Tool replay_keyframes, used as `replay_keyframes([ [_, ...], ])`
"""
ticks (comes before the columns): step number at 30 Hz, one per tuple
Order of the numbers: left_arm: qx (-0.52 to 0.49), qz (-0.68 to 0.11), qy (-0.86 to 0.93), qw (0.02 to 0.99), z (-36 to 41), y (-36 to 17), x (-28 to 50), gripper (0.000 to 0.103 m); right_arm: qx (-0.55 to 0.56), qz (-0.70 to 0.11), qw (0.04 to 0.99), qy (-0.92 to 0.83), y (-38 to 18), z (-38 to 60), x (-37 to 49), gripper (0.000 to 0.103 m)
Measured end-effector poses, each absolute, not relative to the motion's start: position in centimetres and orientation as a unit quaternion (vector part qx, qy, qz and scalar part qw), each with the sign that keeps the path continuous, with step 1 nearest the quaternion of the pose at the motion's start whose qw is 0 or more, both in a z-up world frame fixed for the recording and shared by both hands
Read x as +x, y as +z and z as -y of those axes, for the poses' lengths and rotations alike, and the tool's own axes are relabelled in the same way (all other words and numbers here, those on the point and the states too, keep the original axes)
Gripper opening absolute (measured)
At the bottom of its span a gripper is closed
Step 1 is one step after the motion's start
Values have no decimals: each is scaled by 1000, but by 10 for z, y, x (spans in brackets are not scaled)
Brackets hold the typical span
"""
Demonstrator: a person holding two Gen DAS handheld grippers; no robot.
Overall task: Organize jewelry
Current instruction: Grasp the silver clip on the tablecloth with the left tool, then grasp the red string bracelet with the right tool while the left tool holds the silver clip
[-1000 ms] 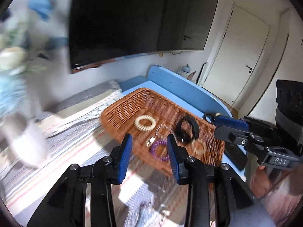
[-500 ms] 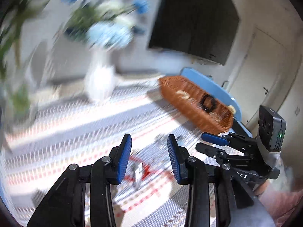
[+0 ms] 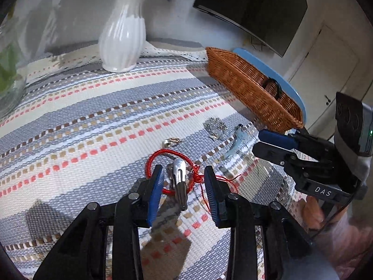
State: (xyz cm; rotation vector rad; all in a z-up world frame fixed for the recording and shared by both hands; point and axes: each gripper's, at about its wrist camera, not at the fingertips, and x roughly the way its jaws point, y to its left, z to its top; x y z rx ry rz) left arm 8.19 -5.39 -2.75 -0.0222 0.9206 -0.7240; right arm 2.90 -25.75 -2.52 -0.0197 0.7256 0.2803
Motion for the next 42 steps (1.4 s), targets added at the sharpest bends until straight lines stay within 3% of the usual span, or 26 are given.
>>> replay_keyframes([
  [7,0,-448,-329,832,59,-34,88,33,-9,-364,920,145,-25,253,32,38],
  [14,30,-451,-326,830,71,-40,85,23,27,-430,876,217,-5,239,68,38],
  [17,28,-455,-320,831,70,-42,87,15,16,-443,866,229,0,226,88,32],
  [25,32,-447,-320,835,70,-41,86,13,34,-468,849,242,-22,215,106,31],
  [33,-52,-435,-314,842,29,-26,96,13,56,-476,843,243,-30,219,112,31],
  [42,-75,-461,-235,853,0,-40,114,13,-15,-478,848,226,-46,183,113,31],
])
